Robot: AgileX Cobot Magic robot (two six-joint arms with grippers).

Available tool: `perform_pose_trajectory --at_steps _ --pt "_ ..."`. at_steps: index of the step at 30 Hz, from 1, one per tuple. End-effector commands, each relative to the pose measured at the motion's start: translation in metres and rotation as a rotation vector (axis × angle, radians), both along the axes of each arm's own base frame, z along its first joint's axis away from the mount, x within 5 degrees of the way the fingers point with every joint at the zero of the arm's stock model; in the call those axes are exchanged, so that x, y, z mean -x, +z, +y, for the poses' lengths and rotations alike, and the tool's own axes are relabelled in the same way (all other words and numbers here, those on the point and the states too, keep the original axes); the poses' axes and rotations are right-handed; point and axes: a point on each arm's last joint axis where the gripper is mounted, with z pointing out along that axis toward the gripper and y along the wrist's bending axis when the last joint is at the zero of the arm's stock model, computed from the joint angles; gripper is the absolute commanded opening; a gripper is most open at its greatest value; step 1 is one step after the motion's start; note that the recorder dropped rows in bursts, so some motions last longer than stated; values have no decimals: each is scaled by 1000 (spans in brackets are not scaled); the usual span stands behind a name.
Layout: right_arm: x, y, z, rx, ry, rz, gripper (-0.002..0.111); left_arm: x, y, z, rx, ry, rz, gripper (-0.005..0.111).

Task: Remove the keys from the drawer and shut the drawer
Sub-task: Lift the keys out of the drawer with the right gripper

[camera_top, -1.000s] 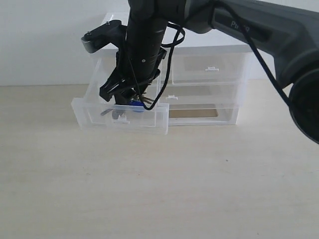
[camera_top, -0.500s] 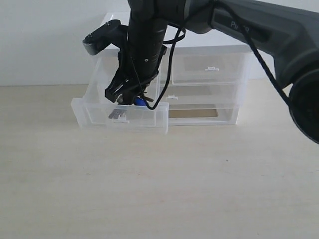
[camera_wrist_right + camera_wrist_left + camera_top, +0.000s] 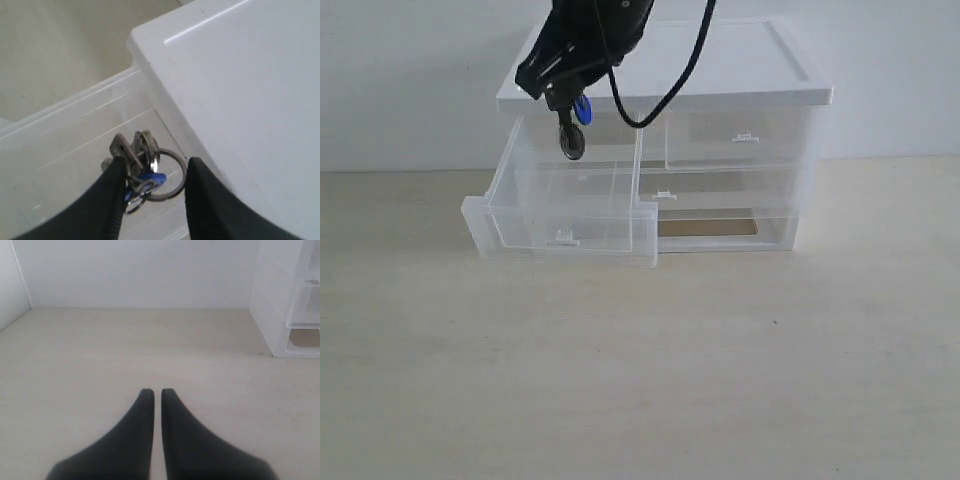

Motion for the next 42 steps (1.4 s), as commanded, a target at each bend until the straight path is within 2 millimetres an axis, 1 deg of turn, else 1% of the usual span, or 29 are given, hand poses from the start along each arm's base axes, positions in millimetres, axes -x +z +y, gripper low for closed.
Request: perform_pose_trajectory --at_steps 1,2,3,4,5,7,10,12,13,15,17,18,21,23,24,27,31,33,36,37,39,41,42 --pt "23 48 -20 -62 -9 -68 0 0 -1 0 2 2 2 5" --pt "28 54 -21 -71 -4 -79 0 0 -1 0 2 2 2 5" --pt "41 69 -24 -96 6 -97 0 0 -1 0 2 2 2 5" --pt "49 76 -24 -107 17 -108 0 0 -1 0 2 2 2 5" --pt "61 87 -26 -129 28 -120 0 0 -1 0 2 2 2 5" --pt "77 98 -25 -147 53 -131 0 0 -1 0 2 2 2 5" --pt "97 111 -24 -139 68 -156 0 0 -1 0 2 2 2 5" --pt "113 119 -28 -115 41 -173 0 0 -1 0 2 2 2 5" --pt "118 122 -27 -120 41 -182 0 0 -1 0 2 2 2 5" --pt "129 124 -23 -117 57 -193 0 0 -1 0 2 2 2 5" --pt "147 117 -19 -70 49 -205 0 0 -1 0 2 2 2 5" --pt "153 118 -21 -63 36 -219 0 0 -1 0 2 2 2 5" --pt "169 104 -22 -12 11 -227 0 0 -1 0 2 2 2 5" --pt "180 92 -25 -14 19 -224 0 0 -1 0 2 2 2 5" --pt "183 87 -29 -25 14 -222 0 0 -1 0 2 2 2 5" --pt "194 74 -49 -63 -9 -204 0 0 -1 0 2 2 2 5" --pt "206 50 -78 -91 -57 -211 0 0 -1 0 2 2 2 5" --pt "210 31 -92 -91 -91 -212 0 0 -1 0 2 2 2 5" --pt "214 -5 -111 -53 -153 -208 0 0 -1 0 2 2 2 5" --pt "215 -15 -114 -63 -172 -207 0 0 -1 0 2 2 2 5" --pt "217 -42 -120 -64 -187 -215 0 0 -1 0 2 2 2 5" --pt "218 -64 -124 -47 -196 -216 0 0 -1 0 2 2 2 5" --pt "218 -78 -127 -35 -217 -212 0 0 -1 0 2 2 2 5"
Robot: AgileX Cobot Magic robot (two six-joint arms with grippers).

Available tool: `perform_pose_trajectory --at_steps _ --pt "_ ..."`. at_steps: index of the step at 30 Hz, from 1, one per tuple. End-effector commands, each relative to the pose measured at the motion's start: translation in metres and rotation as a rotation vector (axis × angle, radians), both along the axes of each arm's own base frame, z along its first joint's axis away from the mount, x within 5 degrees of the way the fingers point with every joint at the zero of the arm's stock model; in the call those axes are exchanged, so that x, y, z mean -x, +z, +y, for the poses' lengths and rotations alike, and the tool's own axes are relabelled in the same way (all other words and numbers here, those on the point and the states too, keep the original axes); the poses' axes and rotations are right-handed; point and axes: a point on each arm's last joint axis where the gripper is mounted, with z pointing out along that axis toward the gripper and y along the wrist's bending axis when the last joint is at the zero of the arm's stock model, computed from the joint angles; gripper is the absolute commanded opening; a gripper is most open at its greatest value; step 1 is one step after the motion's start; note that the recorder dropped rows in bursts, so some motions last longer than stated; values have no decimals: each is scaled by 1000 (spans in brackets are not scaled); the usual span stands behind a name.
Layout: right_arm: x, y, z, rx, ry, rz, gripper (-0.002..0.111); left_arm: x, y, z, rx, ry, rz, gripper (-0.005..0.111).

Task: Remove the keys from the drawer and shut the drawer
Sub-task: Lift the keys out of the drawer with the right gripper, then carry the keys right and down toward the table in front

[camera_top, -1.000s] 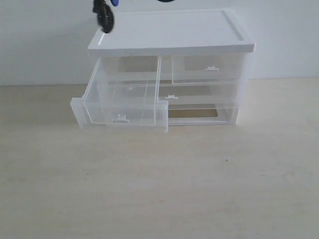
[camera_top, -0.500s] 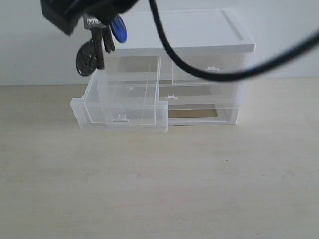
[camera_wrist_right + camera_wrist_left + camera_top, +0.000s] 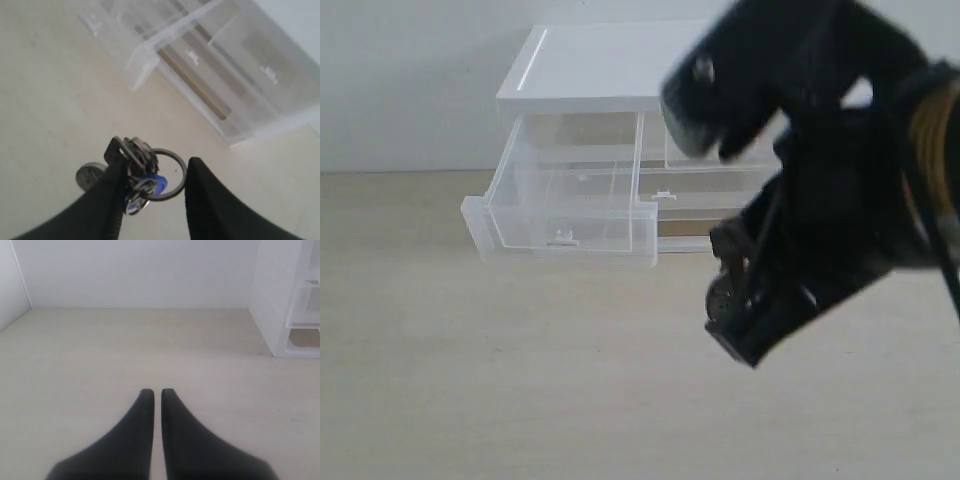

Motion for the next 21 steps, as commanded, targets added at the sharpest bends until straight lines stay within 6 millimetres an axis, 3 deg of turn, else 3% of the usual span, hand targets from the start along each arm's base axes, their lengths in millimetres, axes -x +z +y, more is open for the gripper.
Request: perform_pose_trajectory --at_steps 1,5,10,17,21 --pt "2 -48 -11 -6 -48 -16 0 0 -1 0 2 2 2 5" --pt "5 -82 -19 -49 -54 -27 0 0 -1 0 2 2 2 5" --pt "-5 -109 -27 -184 -69 -6 0 0 -1 0 2 2 2 5" --pt "-51 -145 -38 -225 -189 145 0 0 -1 0 2 2 2 5" --pt "-78 -155 -35 -189 -232 174 0 0 -1 0 2 2 2 5"
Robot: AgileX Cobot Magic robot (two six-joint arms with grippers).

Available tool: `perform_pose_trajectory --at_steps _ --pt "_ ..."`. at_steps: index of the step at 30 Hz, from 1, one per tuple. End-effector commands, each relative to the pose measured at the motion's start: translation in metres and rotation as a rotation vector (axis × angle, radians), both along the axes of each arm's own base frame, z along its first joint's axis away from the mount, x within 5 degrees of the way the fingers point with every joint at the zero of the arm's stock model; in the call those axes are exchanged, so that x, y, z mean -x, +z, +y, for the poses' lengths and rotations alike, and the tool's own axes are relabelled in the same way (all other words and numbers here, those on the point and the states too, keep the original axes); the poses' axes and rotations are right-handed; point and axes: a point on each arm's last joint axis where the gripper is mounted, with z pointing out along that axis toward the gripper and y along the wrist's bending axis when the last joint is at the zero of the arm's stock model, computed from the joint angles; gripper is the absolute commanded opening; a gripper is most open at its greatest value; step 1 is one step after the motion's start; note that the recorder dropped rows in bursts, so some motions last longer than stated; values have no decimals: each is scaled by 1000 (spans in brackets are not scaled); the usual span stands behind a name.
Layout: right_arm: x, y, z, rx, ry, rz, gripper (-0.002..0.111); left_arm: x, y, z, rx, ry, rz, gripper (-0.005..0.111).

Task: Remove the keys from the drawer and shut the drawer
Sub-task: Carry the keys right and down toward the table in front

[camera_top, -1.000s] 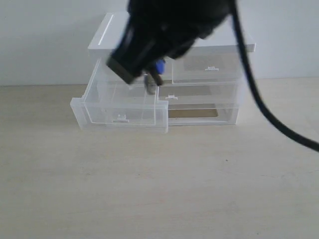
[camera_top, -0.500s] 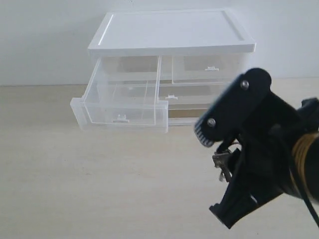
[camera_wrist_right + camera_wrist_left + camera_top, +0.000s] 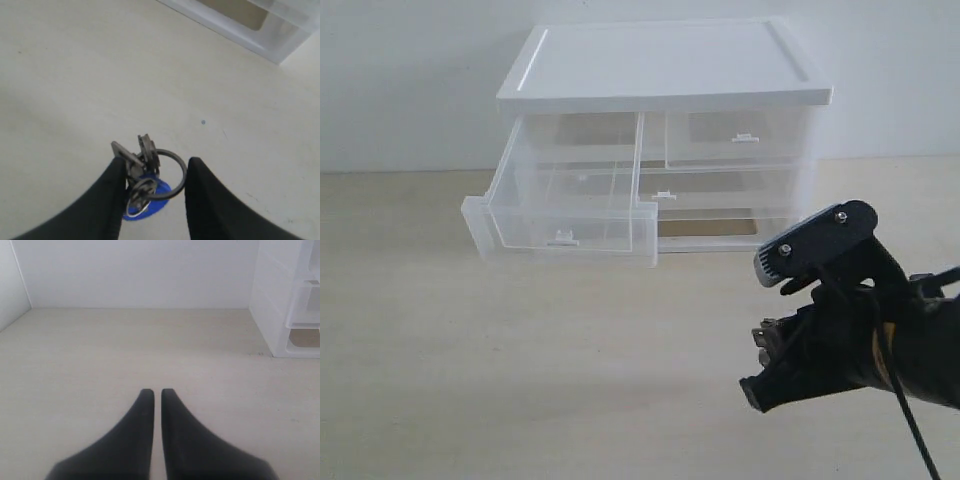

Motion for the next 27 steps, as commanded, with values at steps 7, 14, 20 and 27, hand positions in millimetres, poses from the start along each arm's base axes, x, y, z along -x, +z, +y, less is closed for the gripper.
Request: perform_pose_trajectory --at_steps 7,14,20,27 --pt "-64 -12 39 5 35 40 0 0 -1 0 2 2 2 5" --pt "-94 -33 62 23 34 65 0 0 -1 0 2 2 2 5" --pt "-99 -32 67 11 45 62 0 0 -1 0 2 2 2 5" --pt "-105 -21 77 -36 81 50 8 0 -1 0 2 2 2 5"
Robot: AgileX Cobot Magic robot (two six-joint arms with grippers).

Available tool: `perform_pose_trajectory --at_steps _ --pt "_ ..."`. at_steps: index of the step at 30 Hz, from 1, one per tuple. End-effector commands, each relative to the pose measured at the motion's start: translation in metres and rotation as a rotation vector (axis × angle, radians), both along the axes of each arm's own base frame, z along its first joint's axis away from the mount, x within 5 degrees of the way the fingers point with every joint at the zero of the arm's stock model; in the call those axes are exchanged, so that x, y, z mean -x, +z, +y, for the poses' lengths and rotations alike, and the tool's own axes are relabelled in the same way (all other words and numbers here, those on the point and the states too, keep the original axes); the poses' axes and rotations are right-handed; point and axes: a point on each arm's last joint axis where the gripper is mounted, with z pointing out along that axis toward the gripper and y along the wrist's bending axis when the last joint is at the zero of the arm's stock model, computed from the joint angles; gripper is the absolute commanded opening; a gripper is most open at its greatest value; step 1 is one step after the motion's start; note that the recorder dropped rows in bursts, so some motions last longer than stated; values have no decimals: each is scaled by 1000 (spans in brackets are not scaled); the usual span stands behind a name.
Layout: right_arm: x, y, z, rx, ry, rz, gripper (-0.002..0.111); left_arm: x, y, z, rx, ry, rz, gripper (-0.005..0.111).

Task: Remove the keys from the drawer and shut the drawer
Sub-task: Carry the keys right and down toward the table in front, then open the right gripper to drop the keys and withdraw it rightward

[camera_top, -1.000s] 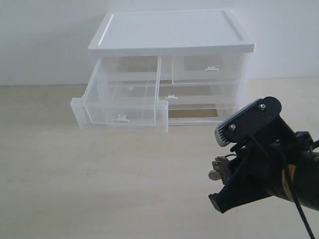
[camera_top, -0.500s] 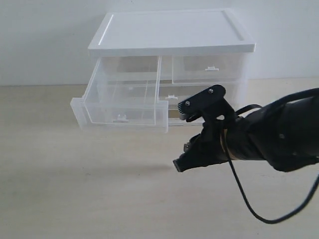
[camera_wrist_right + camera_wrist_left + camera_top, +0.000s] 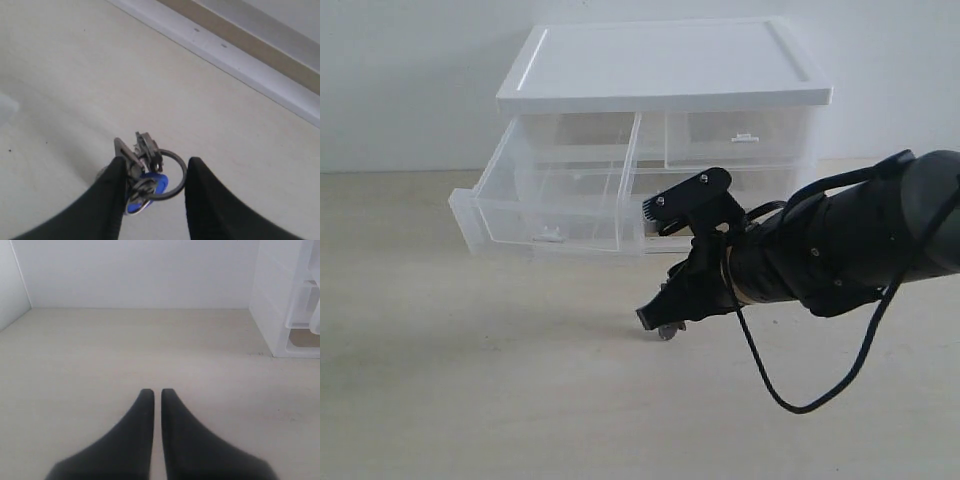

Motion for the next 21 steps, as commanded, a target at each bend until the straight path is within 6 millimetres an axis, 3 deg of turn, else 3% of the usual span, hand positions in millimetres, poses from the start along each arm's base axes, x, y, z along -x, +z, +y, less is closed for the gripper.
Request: perform_pose_trajectory --at_steps 1,6,8,11,15,21 --pt "-5 8 4 -31 30 -7 12 0 -1 0 2 2 2 5" --pt "-5 9 5 -37 26 -7 51 0 -1 0 2 2 2 5" --pt "-6 9 4 -36 10 -12 57 0 -1 0 2 2 2 5" --pt "-6 10 3 -35 6 -15 52 0 -1 0 2 2 2 5" --pt "-3 17 -3 -14 -5 -51 37 0 -1 0 2 2 2 5" --pt "18 37 -23 -8 -30 -101 1 0 -1 0 2 2 2 5"
